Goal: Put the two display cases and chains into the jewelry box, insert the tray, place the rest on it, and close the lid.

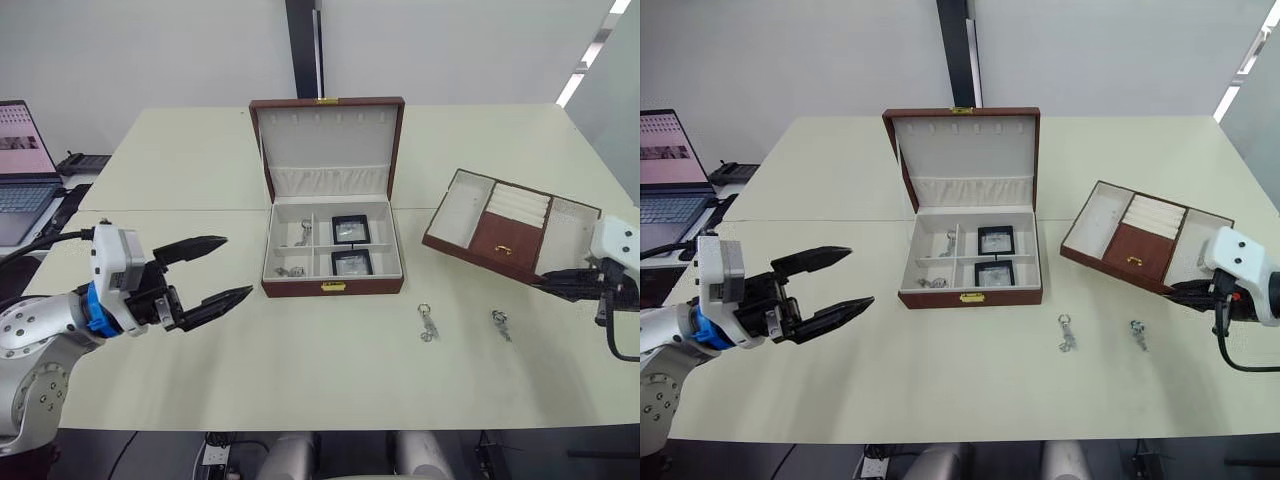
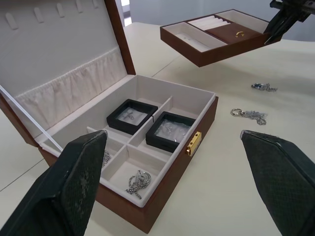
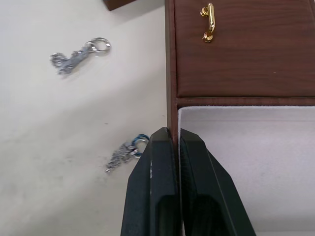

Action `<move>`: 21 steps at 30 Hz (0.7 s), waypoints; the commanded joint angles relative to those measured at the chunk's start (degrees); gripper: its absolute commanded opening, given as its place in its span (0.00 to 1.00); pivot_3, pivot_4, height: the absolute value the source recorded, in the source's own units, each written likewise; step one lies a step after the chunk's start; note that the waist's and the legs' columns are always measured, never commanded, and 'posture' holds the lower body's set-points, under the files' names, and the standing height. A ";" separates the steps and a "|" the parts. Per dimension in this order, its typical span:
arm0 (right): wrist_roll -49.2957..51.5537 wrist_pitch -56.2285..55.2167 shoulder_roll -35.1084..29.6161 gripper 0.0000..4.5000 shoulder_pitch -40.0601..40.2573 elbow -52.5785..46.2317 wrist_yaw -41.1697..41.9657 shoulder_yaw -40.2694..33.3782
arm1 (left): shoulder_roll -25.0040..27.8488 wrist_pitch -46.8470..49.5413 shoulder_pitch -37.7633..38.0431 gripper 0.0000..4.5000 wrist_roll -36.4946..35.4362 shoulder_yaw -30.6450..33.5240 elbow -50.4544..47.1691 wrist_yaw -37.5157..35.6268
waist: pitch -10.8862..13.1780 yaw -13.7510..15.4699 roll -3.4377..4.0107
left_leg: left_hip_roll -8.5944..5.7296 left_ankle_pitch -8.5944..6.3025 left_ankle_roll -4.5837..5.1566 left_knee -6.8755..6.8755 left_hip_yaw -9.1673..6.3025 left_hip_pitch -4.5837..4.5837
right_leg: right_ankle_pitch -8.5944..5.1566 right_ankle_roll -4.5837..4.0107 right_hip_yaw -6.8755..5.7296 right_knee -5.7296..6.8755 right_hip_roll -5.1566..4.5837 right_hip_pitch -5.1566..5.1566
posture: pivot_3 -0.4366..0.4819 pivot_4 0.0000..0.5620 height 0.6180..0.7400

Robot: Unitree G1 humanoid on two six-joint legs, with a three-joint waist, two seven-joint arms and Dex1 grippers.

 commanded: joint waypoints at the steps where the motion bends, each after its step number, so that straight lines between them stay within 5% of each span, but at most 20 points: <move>1: 4.03 -0.40 -1.91 0.01 -1.53 -7.13 2.99 -2.80 | 0.45 -2.49 2.35 1.00 0.84 1.51 -1.28 -1.92 | 0.00 -0.05 -0.01 | 0.02 0.00 0.00 -0.02 0.00 0.01 | 0.00 0.00 -0.01 -0.01 0.01 0.00 | 0.48 0.27 1.00; 10: 7.67 4.94 -2.59 0.01 -12.35 -13.23 1.61 9.90 | 1.41 -2.72 1.83 1.00 1.60 1.76 1.38 -2.03 | 0.03 0.05 -0.04 | 0.03 0.00 0.01 -0.01 -0.05 -0.03 | 0.00 0.00 -0.07 -0.04 -0.01 0.01 | 0.48 0.27 1.00; 21: -2.56 10.36 12.64 0.01 -38.95 -3.56 -0.99 36.35 | 2.49 -2.48 0.40 1.00 3.10 1.52 2.54 -1.92 | 0.15 -0.23 -0.19 | 0.02 0.00 -0.01 0.02 -0.10 -0.32 | 0.00 0.00 -0.05 0.00 0.00 -0.35 | 0.48 0.27 1.00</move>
